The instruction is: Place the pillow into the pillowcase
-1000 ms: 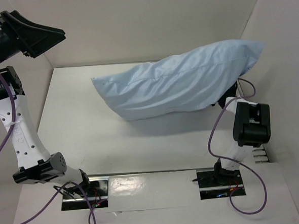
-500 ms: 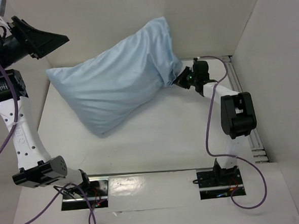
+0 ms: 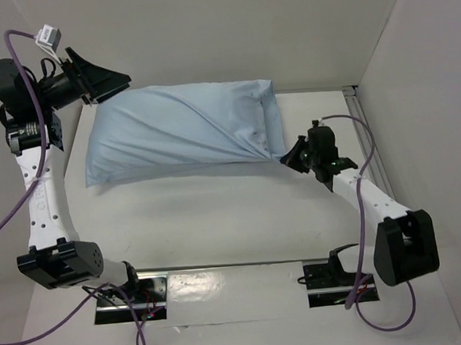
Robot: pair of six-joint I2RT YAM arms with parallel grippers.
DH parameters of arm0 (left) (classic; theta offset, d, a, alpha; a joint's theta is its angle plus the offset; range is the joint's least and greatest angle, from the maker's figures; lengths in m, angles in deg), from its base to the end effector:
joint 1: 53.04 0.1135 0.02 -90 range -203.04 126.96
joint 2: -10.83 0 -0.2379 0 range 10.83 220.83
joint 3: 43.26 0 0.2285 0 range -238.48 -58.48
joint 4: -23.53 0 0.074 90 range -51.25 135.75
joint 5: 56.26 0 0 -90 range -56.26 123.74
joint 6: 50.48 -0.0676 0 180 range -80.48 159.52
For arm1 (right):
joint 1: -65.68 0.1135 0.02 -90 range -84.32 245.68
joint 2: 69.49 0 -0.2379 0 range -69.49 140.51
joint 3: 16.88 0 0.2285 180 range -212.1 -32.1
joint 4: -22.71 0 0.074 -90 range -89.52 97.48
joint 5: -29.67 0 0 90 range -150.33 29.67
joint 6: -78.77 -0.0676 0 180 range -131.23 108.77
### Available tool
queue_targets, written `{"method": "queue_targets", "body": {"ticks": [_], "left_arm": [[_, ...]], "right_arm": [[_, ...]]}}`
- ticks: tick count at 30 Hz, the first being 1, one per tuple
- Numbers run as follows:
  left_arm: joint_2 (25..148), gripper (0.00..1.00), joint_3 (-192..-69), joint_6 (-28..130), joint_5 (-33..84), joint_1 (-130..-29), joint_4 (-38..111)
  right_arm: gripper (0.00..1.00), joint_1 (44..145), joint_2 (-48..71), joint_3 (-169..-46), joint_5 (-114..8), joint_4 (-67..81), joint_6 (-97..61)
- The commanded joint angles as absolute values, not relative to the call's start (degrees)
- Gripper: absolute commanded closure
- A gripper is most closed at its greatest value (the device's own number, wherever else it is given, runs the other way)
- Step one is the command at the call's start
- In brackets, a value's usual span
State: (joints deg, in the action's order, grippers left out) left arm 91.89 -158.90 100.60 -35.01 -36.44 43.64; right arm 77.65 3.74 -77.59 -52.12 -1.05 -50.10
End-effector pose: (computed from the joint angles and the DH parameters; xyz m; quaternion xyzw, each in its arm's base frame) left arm 0.2734 0.0158 0.5028 0.0306 0.6736 -0.5670 0.4731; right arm 0.2798 0.0692 0.2084 0.1755 0.8729 0.2511 0.3796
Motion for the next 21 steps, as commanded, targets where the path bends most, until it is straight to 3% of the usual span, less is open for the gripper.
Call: {"method": "queue_targets", "body": {"ticks": [1,17,18,19,20,21], "left_arm": [[90.37,0.18,-158.15,94.82,-34.02,-37.48,47.17],[92.75,0.17,-150.42,74.78,-15.05,-46.44,71.45],[92.22,0.17,-149.81,73.99,-13.99,-46.44,71.45],[92.22,0.17,-149.19,73.46,-12.76,-46.45,72.41],[91.43,0.15,-149.18,72.58,-10.05,-46.45,73.89],[91.43,0.14,-149.18,72.05,-8.72,-47.05,74.87]], "right_arm": [[1.0,77.11,-1.89,-76.57,-62.78,-8.68,-49.37],[1.0,70.34,-17.71,-71.83,-82.4,-25.49,-52.83],[0.93,69.73,-17.72,-71.82,-80.74,-24.52,-51.15],[0.7,69.72,-16.68,-72.52,-78.46,-24.51,-49.83],[0.17,69.72,-15.88,-73.66,-78.44,-26.25,-49.81],[0.0,69.72,-15.09,-74.89,-79.74,-27.75,-50.77]]}}
